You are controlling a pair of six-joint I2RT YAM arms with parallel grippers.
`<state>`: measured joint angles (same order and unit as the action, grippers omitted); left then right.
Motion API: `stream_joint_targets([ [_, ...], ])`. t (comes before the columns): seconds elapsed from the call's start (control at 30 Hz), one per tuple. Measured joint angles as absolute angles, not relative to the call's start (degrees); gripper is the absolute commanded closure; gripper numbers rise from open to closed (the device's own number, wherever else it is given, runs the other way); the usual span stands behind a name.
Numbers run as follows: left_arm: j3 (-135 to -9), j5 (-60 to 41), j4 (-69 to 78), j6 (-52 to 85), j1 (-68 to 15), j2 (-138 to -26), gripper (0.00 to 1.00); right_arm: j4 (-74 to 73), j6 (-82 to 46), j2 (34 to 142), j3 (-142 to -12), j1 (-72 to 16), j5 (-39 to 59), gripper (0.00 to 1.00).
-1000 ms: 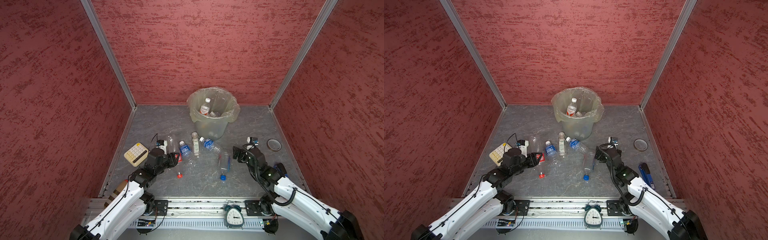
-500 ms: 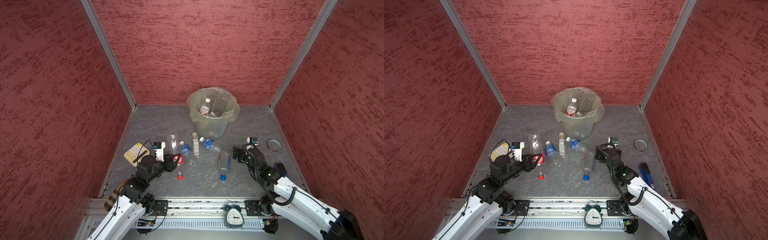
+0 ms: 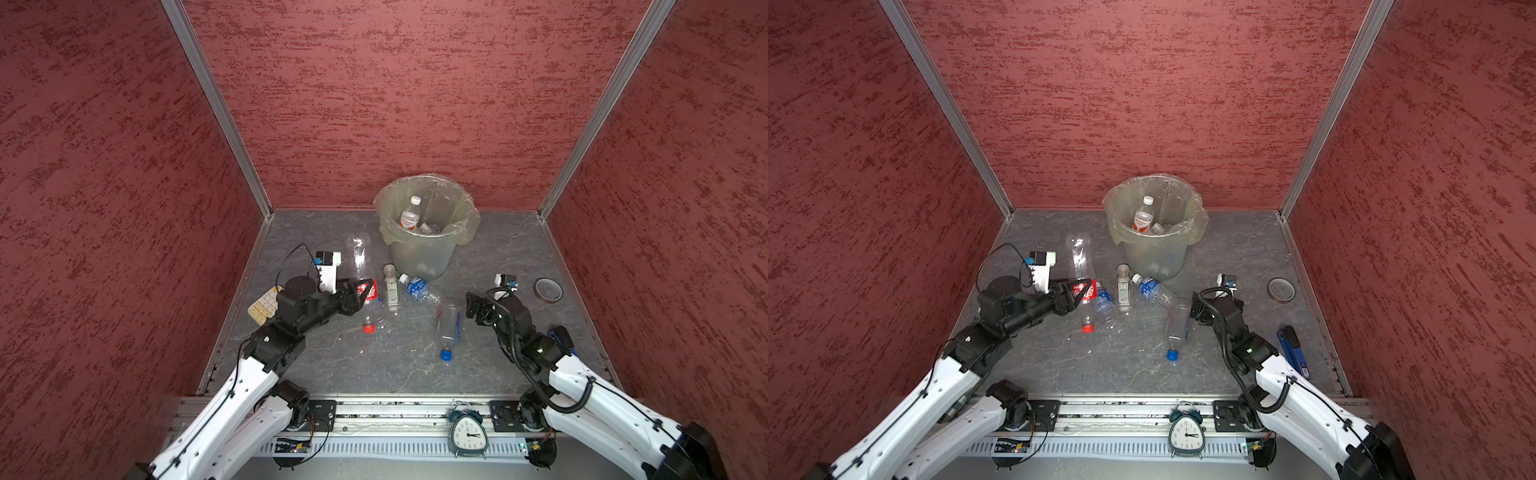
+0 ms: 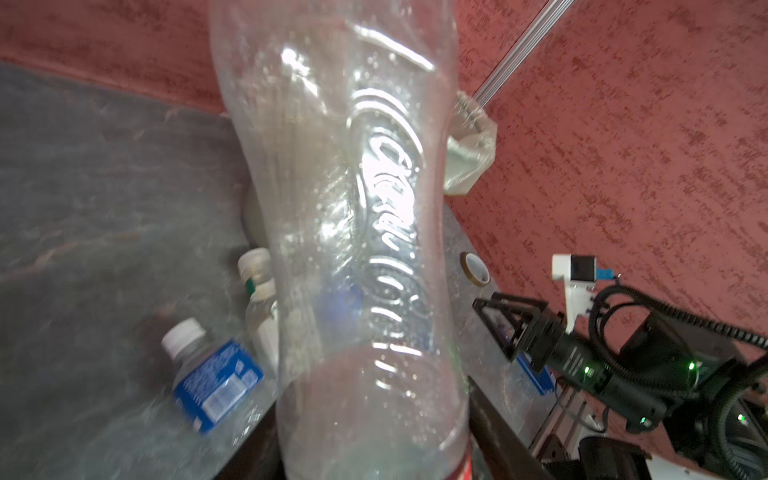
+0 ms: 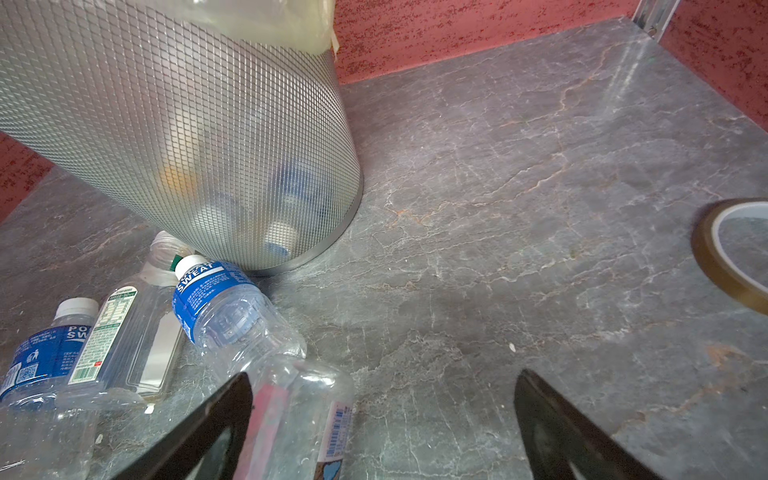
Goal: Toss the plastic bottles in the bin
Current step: 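Lift the Coca-Cola bottle upright with the left gripper, then carry the Coca-Cola bottle over the bin and open the left gripper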
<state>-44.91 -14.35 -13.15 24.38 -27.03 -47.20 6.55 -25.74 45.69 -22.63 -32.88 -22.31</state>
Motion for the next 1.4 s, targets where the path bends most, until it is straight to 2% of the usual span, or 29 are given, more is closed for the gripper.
stream_joint_targets([
  [0.17, -74.4, -15.6, -7.7, 20.6, -27.0, -73.0, 0.38, 6.0, -25.7, 48.3, -22.6, -32.9, -22.2, 0.01],
  [0.27, -96.4, -16.6, -6.4, 18.3, -26.9, -89.6, 0.12, 6.1, -25.7, 48.9, -22.6, -32.9, -22.2, 0.01],
  [0.3, -104.2, -16.9, -6.5, 17.8, -26.7, -95.1, 0.00, 6.0, -25.7, 48.8, -22.6, -32.9, -22.2, 0.01],
  [0.4, -120.5, -17.8, -9.6, 18.0, -26.0, -106.9, 0.01, 6.1, -25.8, 47.9, -22.6, -32.9, -22.2, 0.01],
  [0.47, -123.9, -17.9, -11.7, 18.0, -25.6, -110.1, 0.01, 6.1, -25.8, 46.9, -22.6, -32.9, -22.2, 0.01],
  [0.63, -117.8, -17.8, -14.2, 18.0, -24.9, -108.1, 0.01, 6.0, -25.8, 45.5, -22.6, -32.9, -22.2, 0.01],
  [1.03, -91.1, -17.5, -7.4, 18.4, -25.1, -85.5, 0.01, 6.2, -26.1, 48.8, -22.9, -32.9, -21.0, 0.01],
  [1.4, -69.5, -16.5, -5.1, 18.6, -25.1, -74.1, 0.01, 9.4, -29.2, 51.5, -26.7, -35.8, -19.7, 0.01],
])
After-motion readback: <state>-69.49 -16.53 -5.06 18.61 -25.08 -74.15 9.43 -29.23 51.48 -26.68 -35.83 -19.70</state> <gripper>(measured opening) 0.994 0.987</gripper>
